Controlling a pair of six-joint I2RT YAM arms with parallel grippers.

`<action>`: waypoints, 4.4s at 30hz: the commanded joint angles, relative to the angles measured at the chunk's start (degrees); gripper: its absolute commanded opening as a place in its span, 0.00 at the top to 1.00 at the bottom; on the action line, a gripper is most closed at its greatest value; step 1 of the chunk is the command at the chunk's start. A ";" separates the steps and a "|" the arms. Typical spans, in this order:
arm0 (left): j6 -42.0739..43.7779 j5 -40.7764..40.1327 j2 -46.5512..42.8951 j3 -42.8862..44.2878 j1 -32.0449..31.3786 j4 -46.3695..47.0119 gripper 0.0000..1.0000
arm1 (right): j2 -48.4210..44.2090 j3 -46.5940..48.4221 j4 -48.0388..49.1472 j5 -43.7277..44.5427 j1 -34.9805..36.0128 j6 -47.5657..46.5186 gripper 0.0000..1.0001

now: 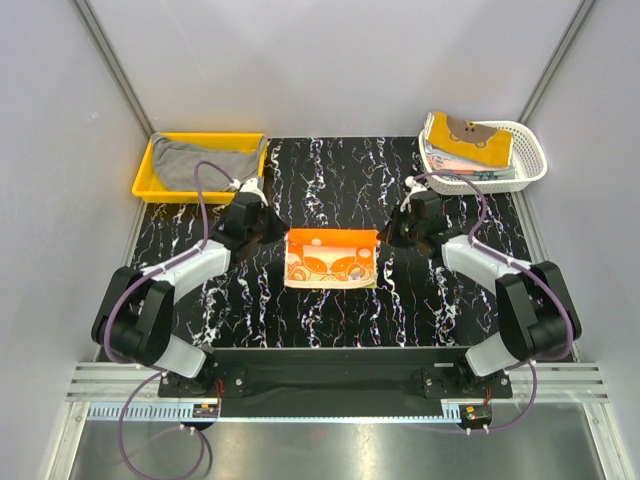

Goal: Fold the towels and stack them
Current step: Fold the towel, then neatly place the folded towel into the bin

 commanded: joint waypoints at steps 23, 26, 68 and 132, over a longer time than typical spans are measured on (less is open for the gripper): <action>-0.49 -5.16 -8.19 -6.05 -5.51 -9.04 1.00 | -11.50 -12.41 0.54 1.91 7.26 3.93 1.00; -0.49 -5.07 -8.98 -6.83 -5.77 -9.21 1.00 | -12.37 -13.38 0.45 2.35 7.52 4.46 1.00; 3.20 -4.20 -11.91 2.57 -9.29 -23.98 0.83 | -17.24 -3.55 -14.31 4.99 11.47 10.44 0.72; -0.14 4.77 17.91 15.39 -20.98 -17.74 0.93 | 6.87 0.42 -7.98 8.76 11.74 9.82 0.71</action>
